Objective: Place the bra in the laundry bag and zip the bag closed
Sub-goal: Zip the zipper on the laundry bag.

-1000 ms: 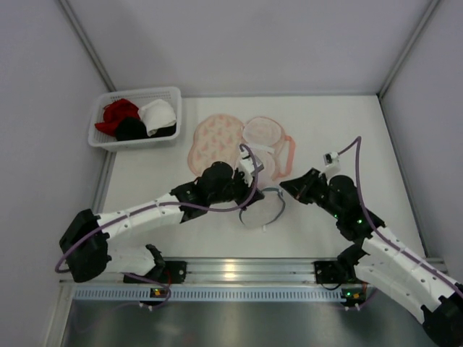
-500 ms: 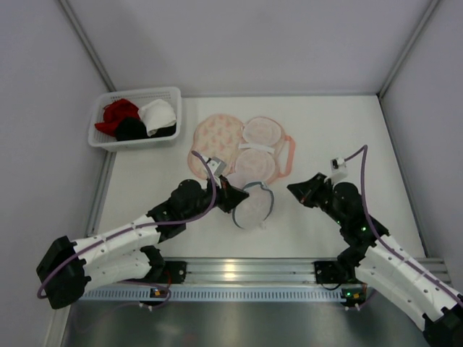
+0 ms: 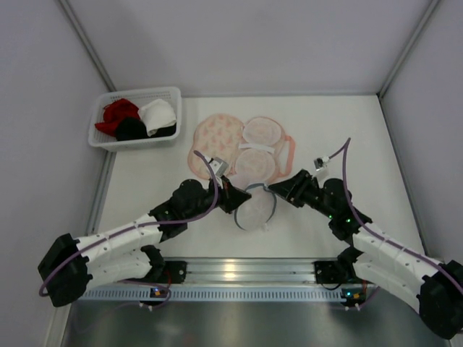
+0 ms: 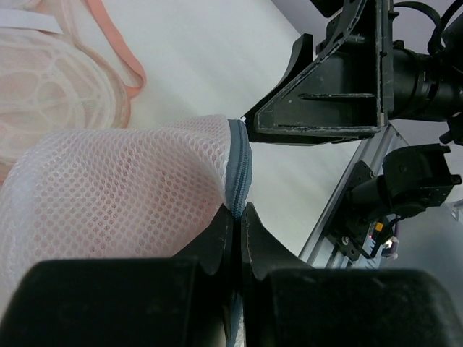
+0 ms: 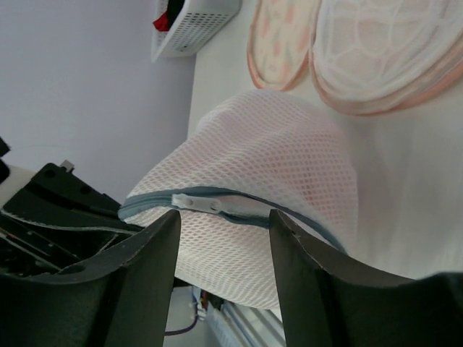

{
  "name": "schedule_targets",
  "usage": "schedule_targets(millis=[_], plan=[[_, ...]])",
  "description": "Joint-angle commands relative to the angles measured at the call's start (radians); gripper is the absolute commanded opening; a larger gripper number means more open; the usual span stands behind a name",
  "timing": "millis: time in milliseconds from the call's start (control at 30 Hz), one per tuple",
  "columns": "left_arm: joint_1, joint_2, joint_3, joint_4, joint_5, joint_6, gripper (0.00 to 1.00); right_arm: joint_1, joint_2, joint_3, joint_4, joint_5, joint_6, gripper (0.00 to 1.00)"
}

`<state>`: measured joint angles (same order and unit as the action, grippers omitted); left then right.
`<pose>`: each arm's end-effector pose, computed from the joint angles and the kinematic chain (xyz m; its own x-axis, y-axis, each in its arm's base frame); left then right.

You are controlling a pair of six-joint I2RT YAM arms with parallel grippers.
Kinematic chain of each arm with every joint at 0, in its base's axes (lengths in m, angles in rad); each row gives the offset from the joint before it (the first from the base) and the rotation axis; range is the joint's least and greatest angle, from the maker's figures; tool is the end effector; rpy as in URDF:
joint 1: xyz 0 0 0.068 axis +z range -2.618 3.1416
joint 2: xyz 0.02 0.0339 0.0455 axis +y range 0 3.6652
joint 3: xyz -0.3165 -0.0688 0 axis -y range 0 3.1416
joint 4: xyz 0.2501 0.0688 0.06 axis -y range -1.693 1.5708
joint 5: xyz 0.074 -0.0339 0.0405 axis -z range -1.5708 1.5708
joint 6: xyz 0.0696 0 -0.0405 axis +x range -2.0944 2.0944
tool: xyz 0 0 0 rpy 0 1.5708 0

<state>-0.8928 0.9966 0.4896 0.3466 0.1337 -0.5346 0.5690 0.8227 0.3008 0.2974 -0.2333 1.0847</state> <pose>0.1414 -0.1904 0.2874 -0.5215 -0.1575 -0.8386 0.6842 0.5101 -0.5213 0.1510 0.1157 0.2413 -0.7190 0.5613 -0.4099 -0.1678 0.4322 0.8860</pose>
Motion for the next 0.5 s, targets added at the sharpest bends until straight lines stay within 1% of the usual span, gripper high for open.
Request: schedule_targets(millis=[0, 100, 133, 167, 233, 333, 400, 467], plan=[[-0.001, 0.016, 0.041, 0.094, 0.032, 0.025, 0.00, -0.006, -0.017, 0.008, 0.172, -0.018, 0.093, 0.54], [-0.001, 0.033, 0.052, 0.092, 0.037, 0.025, 0.00, -0.006, -0.010, 0.009, 0.199, -0.008, 0.141, 0.56], [-0.001, 0.036, 0.055, 0.092, 0.038, 0.028, 0.00, -0.004, 0.003, -0.011, 0.250, -0.008, 0.182, 0.56], [-0.001, 0.034, 0.055, 0.094, 0.038, 0.030, 0.00, -0.004, 0.010, -0.018, 0.264, -0.008, 0.198, 0.56], [-0.001, 0.033, 0.061, 0.094, 0.034, 0.035, 0.00, -0.004, 0.026, -0.023, 0.267, -0.014, 0.227, 0.56], [-0.001, 0.027, 0.061, 0.092, 0.030, 0.042, 0.00, -0.001, 0.029, -0.008, 0.206, 0.005, 0.209, 0.56], [-0.003, 0.019, 0.061, 0.092, 0.027, 0.042, 0.00, -0.001, 0.000, 0.012, 0.095, 0.023, 0.179, 0.56], [-0.003, 0.019, 0.061, 0.092, 0.026, 0.042, 0.00, 0.000, -0.025, 0.027, 0.060, 0.041, 0.158, 0.57]])
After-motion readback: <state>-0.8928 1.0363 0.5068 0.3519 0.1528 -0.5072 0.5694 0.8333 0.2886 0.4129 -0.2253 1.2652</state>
